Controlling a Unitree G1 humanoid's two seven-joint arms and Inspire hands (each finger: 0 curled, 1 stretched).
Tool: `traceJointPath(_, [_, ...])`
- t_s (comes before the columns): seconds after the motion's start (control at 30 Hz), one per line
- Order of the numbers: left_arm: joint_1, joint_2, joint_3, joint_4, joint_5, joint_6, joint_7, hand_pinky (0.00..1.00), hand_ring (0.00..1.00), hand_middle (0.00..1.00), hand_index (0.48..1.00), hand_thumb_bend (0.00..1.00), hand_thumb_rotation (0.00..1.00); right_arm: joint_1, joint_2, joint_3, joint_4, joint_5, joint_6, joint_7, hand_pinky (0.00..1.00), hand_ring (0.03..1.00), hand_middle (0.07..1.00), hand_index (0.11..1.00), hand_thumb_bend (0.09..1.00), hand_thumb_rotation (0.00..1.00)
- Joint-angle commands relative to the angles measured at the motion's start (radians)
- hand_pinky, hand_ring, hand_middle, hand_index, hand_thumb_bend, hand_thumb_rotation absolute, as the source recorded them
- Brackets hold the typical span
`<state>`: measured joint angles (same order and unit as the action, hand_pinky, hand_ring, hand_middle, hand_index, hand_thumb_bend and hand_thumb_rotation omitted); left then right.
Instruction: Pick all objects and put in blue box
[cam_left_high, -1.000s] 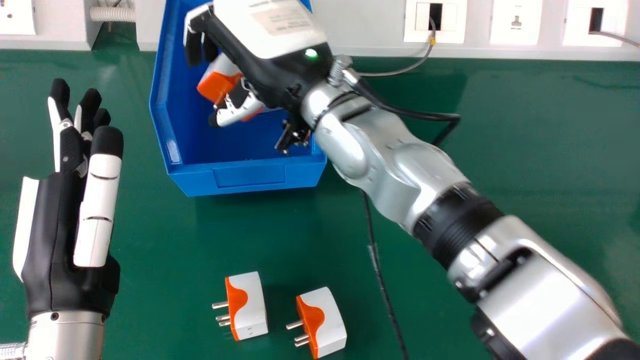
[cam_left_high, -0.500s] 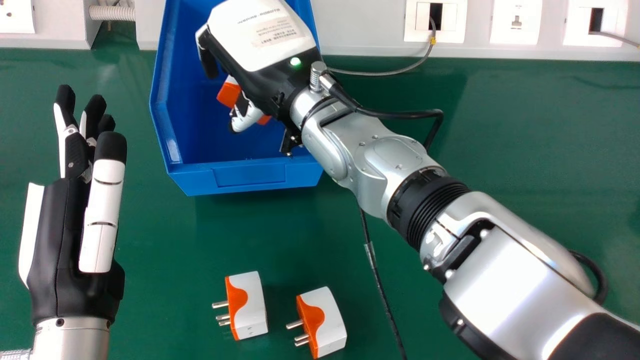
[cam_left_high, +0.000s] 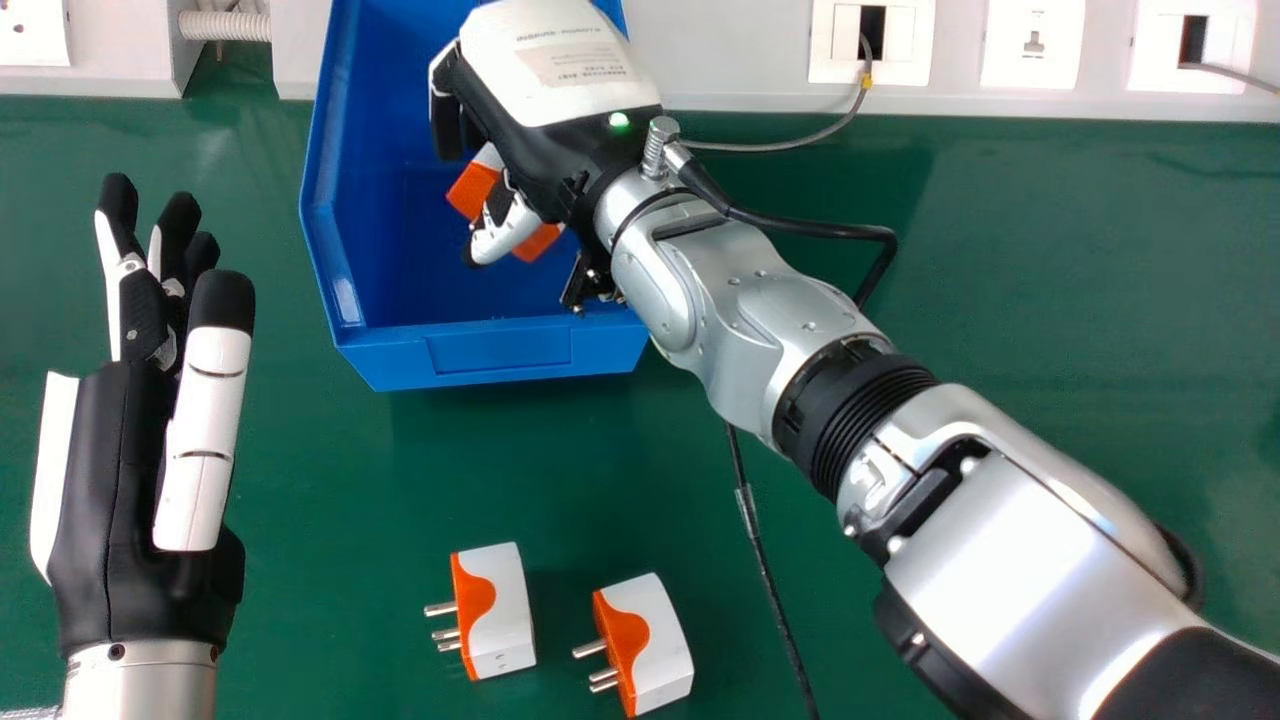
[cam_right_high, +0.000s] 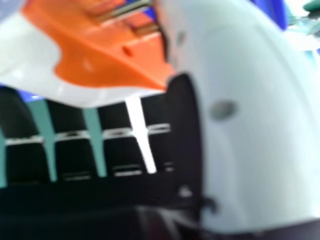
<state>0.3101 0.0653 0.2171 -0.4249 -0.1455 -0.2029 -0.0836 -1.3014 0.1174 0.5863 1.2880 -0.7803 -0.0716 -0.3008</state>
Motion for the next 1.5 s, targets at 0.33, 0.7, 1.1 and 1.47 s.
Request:
traceJointPath(0.33, [0.0, 0.0, -0.005, -0.019, 0.006, -0.03, -0.002, 1.0, 1.0, 1.0, 1.0, 0.65, 0.87, -0.025, -0.014, 0.068, -0.042, -0.064, 0.035, -0.046, 0.87, 0.999, 1.0, 1.0, 0.707, 0.46])
traceJointPath(0.7, [0.006, -0.004, -0.002, -0.02, -0.006, -0.023, 0.001, 1.0, 1.0, 1.0, 1.0, 0.68, 0.84, 0.012, -0.033, 0.039, -0.107, -0.033, 0.019, -0.125, 0.85, 0.994, 1.0, 1.0, 0.669, 0.43])
traceJointPath(1.1, [0.005, 0.002, 0.005, -0.017, -0.025, -0.007, -0.004, 1.0, 1.0, 1.0, 1.0, 0.7, 0.84, 0.378, -0.208, 0.018, -0.736, -0.072, 0.039, -0.055, 0.79, 0.961, 1.0, 1.0, 0.643, 0.49])
traceJointPath(1.47, [0.0, 0.007, 0.001, 0.017, 0.0, -0.03, -0.007, 1.0, 1.0, 1.0, 1.0, 0.66, 0.89, 0.843, -0.421, -0.048, -1.405, -0.044, 0.032, 0.195, 0.74, 0.935, 1.0, 0.973, 0.621, 0.5])
